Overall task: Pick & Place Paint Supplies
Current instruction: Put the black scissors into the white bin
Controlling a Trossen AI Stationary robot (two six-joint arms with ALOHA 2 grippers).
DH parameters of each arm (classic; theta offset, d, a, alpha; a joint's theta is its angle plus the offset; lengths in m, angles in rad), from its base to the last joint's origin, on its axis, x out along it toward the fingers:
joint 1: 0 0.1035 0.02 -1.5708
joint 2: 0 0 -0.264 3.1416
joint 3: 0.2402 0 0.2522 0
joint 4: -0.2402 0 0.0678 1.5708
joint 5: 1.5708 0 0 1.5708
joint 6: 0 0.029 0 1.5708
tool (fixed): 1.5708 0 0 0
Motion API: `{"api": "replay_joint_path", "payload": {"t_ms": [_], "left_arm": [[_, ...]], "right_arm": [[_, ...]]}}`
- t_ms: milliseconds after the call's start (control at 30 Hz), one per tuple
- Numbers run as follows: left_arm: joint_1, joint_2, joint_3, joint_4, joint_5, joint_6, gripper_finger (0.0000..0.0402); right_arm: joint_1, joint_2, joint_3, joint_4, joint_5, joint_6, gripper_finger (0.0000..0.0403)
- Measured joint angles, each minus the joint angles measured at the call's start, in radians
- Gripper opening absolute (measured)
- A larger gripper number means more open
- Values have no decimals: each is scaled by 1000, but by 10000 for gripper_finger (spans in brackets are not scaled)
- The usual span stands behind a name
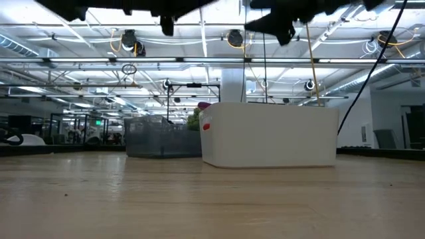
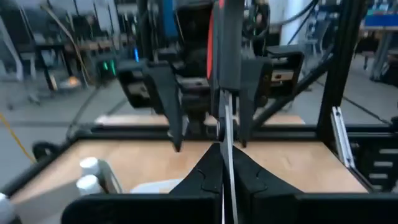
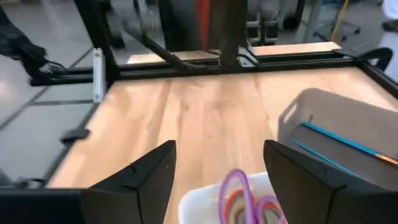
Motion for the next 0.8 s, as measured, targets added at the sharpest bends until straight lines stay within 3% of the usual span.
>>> {"api": "replay_joint_path", "payload": {"t_ms": [200, 300, 433, 600, 800], "left_arm": [[22, -9, -121, 293, -38, 44, 1], [23, -4, -136, 297, -34, 52, 1], [28, -7, -130, 307, -60, 76, 1], [26, -6, -126, 297, -74, 100, 1], [9, -6, -125, 277, -180, 203, 1]], "right_arm": [[-3, 9, -204, 474, 42, -20, 225], [-3, 40, -299, 813, 110, -21, 220], [-2, 141, -337, 1088, 134, -22, 220], [-15, 283, -264, 1152, 201, -53, 221], [-34, 413, -101, 1175, 194, -67, 222]]}}
